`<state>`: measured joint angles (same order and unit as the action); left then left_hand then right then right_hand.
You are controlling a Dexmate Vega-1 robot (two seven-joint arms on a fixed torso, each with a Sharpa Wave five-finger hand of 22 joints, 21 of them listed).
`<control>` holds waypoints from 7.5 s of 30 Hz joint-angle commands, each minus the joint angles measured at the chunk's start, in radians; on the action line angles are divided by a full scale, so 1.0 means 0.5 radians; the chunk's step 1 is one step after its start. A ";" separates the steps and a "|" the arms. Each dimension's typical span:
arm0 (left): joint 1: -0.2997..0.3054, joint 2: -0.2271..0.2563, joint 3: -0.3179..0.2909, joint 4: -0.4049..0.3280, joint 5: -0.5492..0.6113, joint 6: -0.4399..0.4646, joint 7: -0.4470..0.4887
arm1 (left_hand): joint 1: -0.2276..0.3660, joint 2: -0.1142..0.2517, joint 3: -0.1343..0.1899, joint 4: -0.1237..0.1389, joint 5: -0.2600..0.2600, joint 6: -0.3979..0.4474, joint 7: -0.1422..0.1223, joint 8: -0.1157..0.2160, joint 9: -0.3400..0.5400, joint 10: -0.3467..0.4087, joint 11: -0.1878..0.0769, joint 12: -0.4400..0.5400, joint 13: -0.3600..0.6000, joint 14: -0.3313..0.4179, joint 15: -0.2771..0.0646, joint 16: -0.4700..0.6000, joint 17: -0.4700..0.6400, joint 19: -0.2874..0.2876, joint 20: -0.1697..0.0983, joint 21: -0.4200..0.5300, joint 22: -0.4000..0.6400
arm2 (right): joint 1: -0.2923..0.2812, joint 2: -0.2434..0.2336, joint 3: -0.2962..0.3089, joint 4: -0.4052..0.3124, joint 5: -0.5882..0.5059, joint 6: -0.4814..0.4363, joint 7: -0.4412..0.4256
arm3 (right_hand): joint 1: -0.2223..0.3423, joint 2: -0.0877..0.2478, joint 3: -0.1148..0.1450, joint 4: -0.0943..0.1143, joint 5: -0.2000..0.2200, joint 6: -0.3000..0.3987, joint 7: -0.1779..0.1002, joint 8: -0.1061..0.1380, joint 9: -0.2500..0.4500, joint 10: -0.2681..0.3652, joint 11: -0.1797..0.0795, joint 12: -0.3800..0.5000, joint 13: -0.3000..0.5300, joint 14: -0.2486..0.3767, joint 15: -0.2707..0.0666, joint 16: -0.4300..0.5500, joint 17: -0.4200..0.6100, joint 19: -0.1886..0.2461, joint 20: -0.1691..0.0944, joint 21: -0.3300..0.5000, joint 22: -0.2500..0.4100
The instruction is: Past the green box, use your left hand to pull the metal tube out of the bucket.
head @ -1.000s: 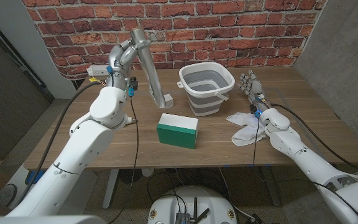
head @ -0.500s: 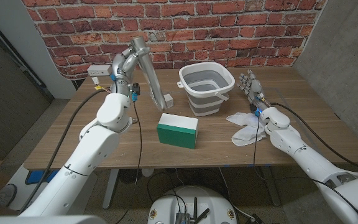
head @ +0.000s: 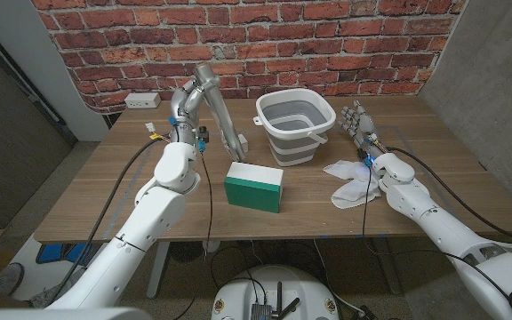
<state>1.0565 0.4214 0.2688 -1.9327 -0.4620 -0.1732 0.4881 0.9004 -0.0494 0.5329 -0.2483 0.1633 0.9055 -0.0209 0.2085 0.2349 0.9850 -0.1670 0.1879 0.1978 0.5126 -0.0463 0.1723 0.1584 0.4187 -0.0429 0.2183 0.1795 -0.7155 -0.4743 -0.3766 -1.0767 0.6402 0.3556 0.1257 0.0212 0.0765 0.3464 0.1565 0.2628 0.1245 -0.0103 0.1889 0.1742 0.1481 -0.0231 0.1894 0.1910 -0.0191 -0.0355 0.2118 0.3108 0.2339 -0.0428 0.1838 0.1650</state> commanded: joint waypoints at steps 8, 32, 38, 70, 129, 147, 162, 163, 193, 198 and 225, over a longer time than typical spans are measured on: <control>-0.055 -0.186 0.118 0.412 -0.060 -0.339 -0.124 | -0.247 0.453 0.210 0.193 0.011 0.005 -0.018 0.012 0.007 0.067 -0.096 0.013 0.005 0.011 -0.257 0.002 0.005 0.015 -0.135 0.009 0.006 | 0.015 0.026 -0.001 0.059 0.016 0.020 0.032 | -0.013 0.106 -0.010 0.003 0.012 0.016 0.007 0.004 0.010 0.010 -0.006 0.011 0.000 0.013 -0.009 0.014 0.004 0.019 -0.023 0.009 0.005; 0.030 -0.222 0.126 0.400 -0.092 -0.333 -0.036 | -0.267 0.451 0.215 0.194 0.011 0.000 -0.026 0.013 0.010 0.050 -0.104 0.010 0.006 0.008 -0.262 0.002 0.005 0.002 -0.140 0.004 0.008 | 0.030 0.045 -0.019 0.083 0.016 0.015 0.057 | -0.013 0.106 -0.011 0.003 0.013 0.021 0.012 0.005 0.010 0.014 -0.002 0.012 0.000 0.017 -0.005 0.015 0.002 0.026 -0.024 0.011 0.005; 0.107 -0.196 0.095 0.326 -0.083 -0.283 0.041 | -0.270 0.450 0.215 0.193 0.010 -0.001 -0.027 0.014 0.011 0.053 -0.102 0.013 0.006 0.010 -0.264 0.002 0.006 0.001 -0.140 0.004 0.009 | 0.041 0.045 -0.024 0.093 0.014 0.010 0.069 | -0.013 0.106 -0.012 0.003 0.012 0.021 0.014 0.005 0.010 0.012 -0.004 0.011 0.000 0.019 -0.006 0.016 0.001 0.026 -0.024 0.010 0.005; 0.299 -0.128 -0.157 -0.206 -0.172 0.379 0.611 | -0.284 0.440 0.212 0.177 0.011 -0.019 -0.023 0.011 0.013 0.018 -0.086 0.006 0.007 0.011 -0.230 0.003 0.006 -0.001 -0.119 0.004 0.009 | 0.205 0.119 -0.084 0.283 -0.006 -0.008 0.204 | -0.013 0.108 -0.013 0.004 0.013 0.022 0.011 0.004 0.010 0.012 -0.005 0.011 0.001 0.024 -0.002 0.018 -0.001 0.029 -0.014 0.010 0.005; 0.087 -0.112 -0.310 -0.195 -0.887 0.738 0.812 | -0.271 0.281 0.018 0.148 0.045 -0.325 0.007 -0.053 -0.019 -0.398 -0.007 -0.024 -0.002 -0.133 -0.111 -0.002 0.009 -0.149 -0.060 -0.059 -0.008 | 0.395 0.260 -0.109 0.648 -0.023 0.058 0.313 | -0.013 0.110 -0.015 0.005 0.013 0.027 0.017 0.005 0.010 0.015 -0.002 0.012 0.001 0.036 0.003 0.021 -0.006 0.043 -0.004 0.012 0.005; -0.013 -0.091 -0.327 -0.202 -1.238 0.829 0.952 | -0.273 0.263 -0.021 0.146 0.048 -0.451 0.015 -0.052 -0.031 -0.571 0.053 -0.024 -0.008 -0.133 -0.087 0.010 0.010 -0.096 -0.021 -0.028 -0.009 | 0.412 0.293 -0.109 0.708 -0.020 0.085 0.327 | -0.014 0.110 -0.016 0.006 0.013 0.028 0.017 0.005 0.010 0.016 -0.003 0.012 0.001 0.041 0.009 0.022 -0.007 0.046 0.002 0.012 0.005; -0.024 -0.065 -0.311 -0.226 -1.367 0.767 1.028 | -0.258 0.245 -0.061 0.144 0.050 -0.579 0.039 -0.050 -0.040 -0.790 0.185 -0.028 -0.008 -0.043 -0.086 0.020 0.012 0.017 0.006 0.000 -0.003 | 0.417 0.303 -0.111 0.728 -0.017 0.090 0.352 | -0.015 0.110 -0.017 0.006 0.013 0.028 0.019 0.005 0.011 0.016 -0.006 0.012 0.001 0.041 0.005 0.022 -0.008 0.049 0.009 0.012 0.005; -0.021 -0.064 -0.312 -0.228 -1.372 0.756 1.025 | -0.258 0.245 -0.062 0.144 0.050 -0.585 0.041 -0.051 -0.040 -0.798 0.188 -0.028 -0.008 -0.044 -0.085 0.019 0.012 0.019 0.007 0.000 -0.003 | 0.420 0.307 -0.111 0.736 -0.016 0.094 0.357 | -0.014 0.110 -0.017 0.006 0.013 0.029 0.018 0.005 0.011 0.016 -0.006 0.012 0.001 0.041 0.006 0.022 -0.009 0.049 0.009 0.012 0.005; -0.038 -0.086 -0.277 -0.190 -1.542 0.522 0.842 | -0.324 0.264 -0.200 0.169 0.051 -1.276 0.233 -0.049 -0.081 -1.477 0.497 -0.005 -0.011 -0.362 0.128 0.012 0.027 -0.060 0.106 -0.045 -0.005 | 0.424 0.332 -0.115 0.768 -0.011 0.095 0.379 | -0.015 0.111 -0.018 0.007 0.014 0.031 0.017 0.005 0.011 0.021 -0.005 0.013 0.001 0.047 0.020 0.023 -0.012 0.056 0.042 0.013 0.006; -0.038 -0.119 -0.253 -0.180 -1.562 0.497 0.891 | -0.323 0.271 -0.202 0.167 0.052 -1.233 0.245 -0.030 -0.083 -1.447 0.494 0.012 -0.012 -0.337 0.125 0.024 0.026 -0.042 0.101 -0.037 -0.005 | 0.393 0.315 -0.108 0.716 -0.007 0.081 0.351 | -0.015 0.110 -0.019 0.007 0.014 0.032 0.018 0.005 0.011 0.021 -0.005 0.013 0.001 0.048 0.020 0.023 -0.012 0.057 0.042 0.013 0.006; -0.057 0.250 -0.160 0.022 -1.256 0.480 0.058 | -0.582 0.254 -0.293 0.232 0.037 -1.194 0.149 -0.035 -0.097 -1.526 0.350 0.003 -0.023 -0.587 0.101 -0.008 0.018 -0.274 -0.031 -0.085 -0.017 | 0.386 0.294 -0.092 0.712 -0.006 0.124 0.353 | -0.016 0.109 -0.021 0.008 0.013 0.031 0.016 0.004 0.011 0.020 -0.002 0.012 0.001 0.047 0.022 0.022 -0.013 0.056 0.042 0.012 0.007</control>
<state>1.0384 0.4784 0.1675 -1.9610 -1.1714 0.0653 0.6457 0.6206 0.0772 0.3915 -0.1325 0.1818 0.2987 0.0635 0.1897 0.1859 0.2140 0.0161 0.1845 0.1857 0.2229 0.0036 0.1644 0.1674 0.2891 -0.0392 0.1775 0.1702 -0.5126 -0.3140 -0.4251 -0.6973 0.6399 0.4142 0.3089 0.0212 0.0765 0.3391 0.1585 0.2628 0.1336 -0.0012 0.1889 0.1742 0.1480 -0.0232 0.1894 0.1911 0.0043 -0.0233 0.2197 0.3016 0.2625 -0.0250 0.1838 0.1650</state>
